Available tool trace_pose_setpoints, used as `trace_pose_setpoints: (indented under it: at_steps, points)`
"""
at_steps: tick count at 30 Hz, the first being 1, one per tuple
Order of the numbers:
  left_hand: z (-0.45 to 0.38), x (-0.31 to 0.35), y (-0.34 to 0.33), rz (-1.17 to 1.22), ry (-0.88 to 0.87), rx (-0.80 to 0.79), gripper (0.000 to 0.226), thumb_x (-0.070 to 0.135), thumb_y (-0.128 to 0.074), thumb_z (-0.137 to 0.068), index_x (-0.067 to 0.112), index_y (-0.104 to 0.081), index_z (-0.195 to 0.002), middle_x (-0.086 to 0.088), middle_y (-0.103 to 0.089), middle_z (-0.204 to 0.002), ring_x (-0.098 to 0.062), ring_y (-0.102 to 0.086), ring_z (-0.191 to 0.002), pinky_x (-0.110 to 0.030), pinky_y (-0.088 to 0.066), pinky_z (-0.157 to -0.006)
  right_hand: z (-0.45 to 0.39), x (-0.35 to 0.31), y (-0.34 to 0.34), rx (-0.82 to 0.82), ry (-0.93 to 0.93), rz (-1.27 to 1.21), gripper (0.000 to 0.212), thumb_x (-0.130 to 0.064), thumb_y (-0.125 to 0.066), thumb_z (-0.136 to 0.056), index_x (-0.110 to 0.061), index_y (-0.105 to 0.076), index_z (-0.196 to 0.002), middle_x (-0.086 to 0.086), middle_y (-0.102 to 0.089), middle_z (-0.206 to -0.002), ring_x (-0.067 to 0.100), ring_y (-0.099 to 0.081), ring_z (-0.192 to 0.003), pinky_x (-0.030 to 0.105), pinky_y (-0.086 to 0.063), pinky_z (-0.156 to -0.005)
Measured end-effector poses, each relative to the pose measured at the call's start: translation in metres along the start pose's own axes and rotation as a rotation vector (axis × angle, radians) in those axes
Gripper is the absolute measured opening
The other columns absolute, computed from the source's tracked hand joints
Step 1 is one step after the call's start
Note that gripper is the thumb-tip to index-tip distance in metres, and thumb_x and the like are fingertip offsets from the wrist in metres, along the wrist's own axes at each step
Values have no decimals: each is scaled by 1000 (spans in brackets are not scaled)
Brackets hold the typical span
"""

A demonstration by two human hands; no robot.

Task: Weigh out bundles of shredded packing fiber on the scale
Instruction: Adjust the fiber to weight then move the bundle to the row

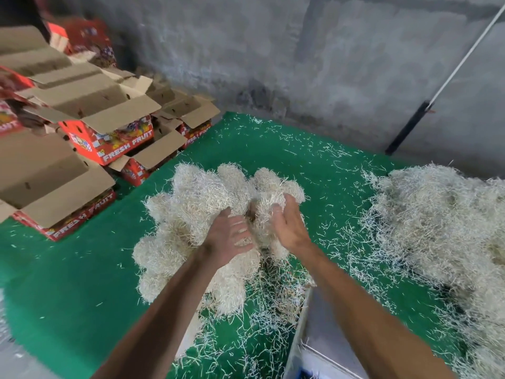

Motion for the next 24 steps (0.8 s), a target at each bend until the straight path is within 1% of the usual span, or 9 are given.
trace_pose_setpoints:
  at_steps: [2,4,6,10,13,15,17,20,24]
  points:
    - [-10,6,6,43,25,33,47,51,-37,-104,11,-55,-122,-17,-47,-147,-34,-52,-120,-63,-46,-100,-28,-12,-7,14,30,-32,66,-48,-39,-105,-33,-8,-161,-2,-13,-169,23,-27,-151,47,-25,-123]
    - [-19,0,12,85,82,63,52,51,-40,-104,9,-51,-132,-19,-46,-146,-36,-50,-124,-65,-47,-97,-49,-7,-26,-58,12,41,74,-48,-51,-103,-33,-9,-162,-2,-17,-167,26,-32,-149,54,-30,-122]
    - [-25,-11,14,105,148,56,54,50,-43,-103,7,-48,-137,-20,-46,-144,-37,-53,-117,-65,-50,-92,-54,16,-51,-173,-42,349,78,-44,-64,-97,-24,-22,-159,4,-17,-168,27,-38,-144,54,-35,-120]
    - [-32,-32,11,138,223,-15,49,45,-49,-102,4,-53,-128,-20,-58,-131,-36,-60,-112,-60,-57,-82,-51,36,-57,-87,42,568,48,-43,-72,-91,-14,-52,-124,5,-49,-138,16,-53,-102,34,-56,-87]
    - [-30,-44,1,122,257,-91,48,42,-51,-102,2,-58,-126,-21,-63,-128,-37,-61,-116,-57,-57,-86,-42,34,-43,-62,70,704,48,-50,-71,-92,-14,-60,-122,4,-46,-131,18,-56,-99,34,-59,-80]
    - [-27,-51,-4,108,266,-93,48,41,-51,-102,1,-61,-126,-22,-64,-126,-36,-62,-115,-54,-58,-84,-34,37,-41,-161,77,680,50,-42,-69,-96,-14,-55,-135,4,-44,-128,18,-59,-97,29,-58,-79]
    - [-22,-57,-7,112,262,-56,45,39,-51,-101,2,-62,-124,-20,-66,-124,-35,-63,-113,-53,-59,-81,-24,37,-37,-241,69,532,58,-27,-68,-99,-16,-43,-150,3,-46,-129,16,-61,-101,28,-57,-90]
    - [-13,-62,-14,109,232,-34,40,35,-52,-101,2,-62,-122,-18,-67,-122,-34,-64,-111,-51,-59,-81,-9,32,-17,-217,46,354,57,-13,-61,-102,-23,-39,-154,4,-51,-137,16,-62,-107,33,-58,-95]
    - [1,-70,-43,-13,152,-96,38,34,-53,-101,5,-61,-123,-16,-68,-123,-32,-65,-111,-47,-58,-88,17,38,27,-76,39,299,46,-29,-58,-106,-25,-44,-150,2,-57,-138,16,-65,-106,36,-60,-89]
Point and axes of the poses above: each hand's wrist, its own z-axis away from the middle knuckle, its own y-axis out of the back of the hand, x = y × z, the point moved 8 cm from there along -z, towards the middle knuckle
